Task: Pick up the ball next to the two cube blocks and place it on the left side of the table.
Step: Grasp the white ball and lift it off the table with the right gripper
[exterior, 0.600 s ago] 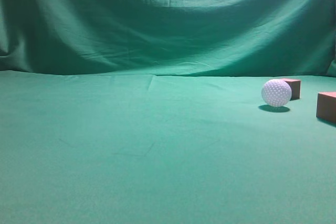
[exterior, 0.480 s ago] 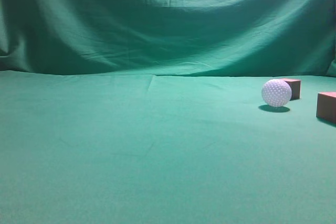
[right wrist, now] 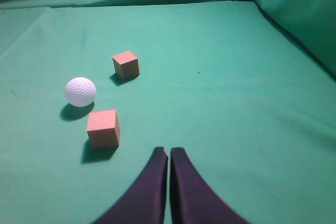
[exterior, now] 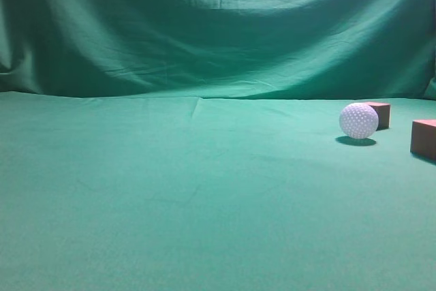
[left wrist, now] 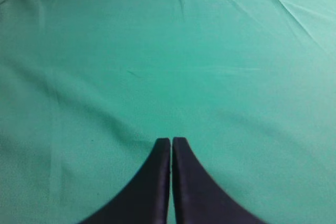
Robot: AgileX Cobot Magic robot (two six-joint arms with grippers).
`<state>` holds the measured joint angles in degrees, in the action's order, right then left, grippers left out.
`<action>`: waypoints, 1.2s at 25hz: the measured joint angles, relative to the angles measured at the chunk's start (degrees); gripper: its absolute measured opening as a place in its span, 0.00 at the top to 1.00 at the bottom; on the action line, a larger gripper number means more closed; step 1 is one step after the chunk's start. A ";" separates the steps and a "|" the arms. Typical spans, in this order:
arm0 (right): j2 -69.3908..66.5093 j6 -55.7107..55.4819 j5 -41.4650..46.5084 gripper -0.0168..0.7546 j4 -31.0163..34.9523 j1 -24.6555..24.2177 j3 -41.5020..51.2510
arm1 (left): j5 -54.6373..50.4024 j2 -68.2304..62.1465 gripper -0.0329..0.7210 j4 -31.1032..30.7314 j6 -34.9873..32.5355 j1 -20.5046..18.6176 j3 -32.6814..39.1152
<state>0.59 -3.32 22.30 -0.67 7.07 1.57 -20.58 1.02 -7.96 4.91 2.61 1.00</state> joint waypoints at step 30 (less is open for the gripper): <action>-25.90 -1.78 0.62 0.98 3.45 0.00 -25.94 | 0.00 0.00 0.96 0.00 0.00 0.00 0.00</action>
<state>-25.30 -5.10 22.92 2.78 7.07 -24.37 -20.58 1.02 -7.96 4.91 2.61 1.00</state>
